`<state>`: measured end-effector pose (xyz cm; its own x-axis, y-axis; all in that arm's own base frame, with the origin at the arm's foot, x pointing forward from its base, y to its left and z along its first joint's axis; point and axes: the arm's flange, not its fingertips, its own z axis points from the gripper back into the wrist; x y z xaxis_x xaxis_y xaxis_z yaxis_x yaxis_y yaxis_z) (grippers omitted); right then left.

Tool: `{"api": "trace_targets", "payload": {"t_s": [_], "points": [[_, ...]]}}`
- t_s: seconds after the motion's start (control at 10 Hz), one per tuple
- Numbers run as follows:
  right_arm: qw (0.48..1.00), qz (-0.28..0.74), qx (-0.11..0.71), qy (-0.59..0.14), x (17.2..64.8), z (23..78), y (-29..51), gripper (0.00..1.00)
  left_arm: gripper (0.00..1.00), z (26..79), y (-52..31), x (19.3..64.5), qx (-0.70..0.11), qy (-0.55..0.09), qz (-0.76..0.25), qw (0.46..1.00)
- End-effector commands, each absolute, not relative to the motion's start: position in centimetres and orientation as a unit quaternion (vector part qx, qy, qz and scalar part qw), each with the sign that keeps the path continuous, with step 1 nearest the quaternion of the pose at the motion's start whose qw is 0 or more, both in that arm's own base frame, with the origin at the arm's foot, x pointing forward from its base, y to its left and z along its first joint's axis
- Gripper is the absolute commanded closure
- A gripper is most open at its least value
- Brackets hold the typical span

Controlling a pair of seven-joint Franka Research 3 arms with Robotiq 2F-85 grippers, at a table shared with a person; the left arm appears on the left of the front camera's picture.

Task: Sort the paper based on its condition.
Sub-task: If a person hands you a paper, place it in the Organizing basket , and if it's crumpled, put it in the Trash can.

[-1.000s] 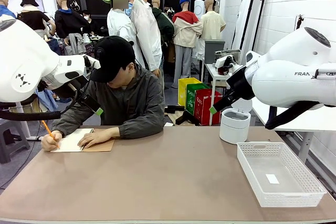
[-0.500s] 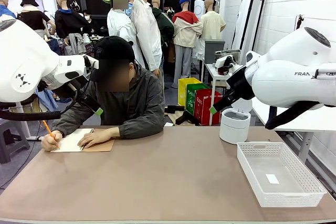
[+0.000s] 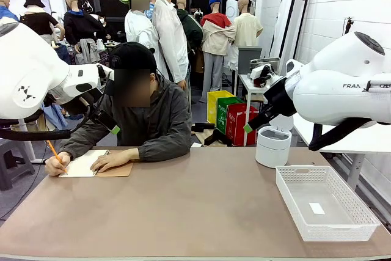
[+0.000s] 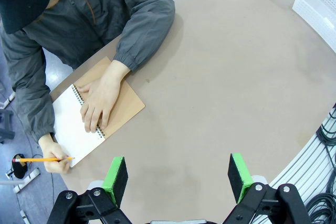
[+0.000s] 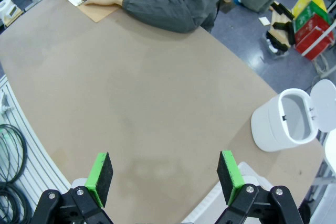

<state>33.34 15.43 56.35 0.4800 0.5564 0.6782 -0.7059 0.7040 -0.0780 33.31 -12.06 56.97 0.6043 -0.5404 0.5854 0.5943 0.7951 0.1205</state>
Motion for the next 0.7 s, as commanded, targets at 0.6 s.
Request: {"api": "trace_targets", "payload": {"t_s": [0.6], "points": [[0.853, 0.37, 0.109, -0.351, 33.36, 56.36, 15.43, 0.0, 0.0, 57.03, -11.99, 33.32, -0.041, -0.311, -0.317, 0.895]]}}
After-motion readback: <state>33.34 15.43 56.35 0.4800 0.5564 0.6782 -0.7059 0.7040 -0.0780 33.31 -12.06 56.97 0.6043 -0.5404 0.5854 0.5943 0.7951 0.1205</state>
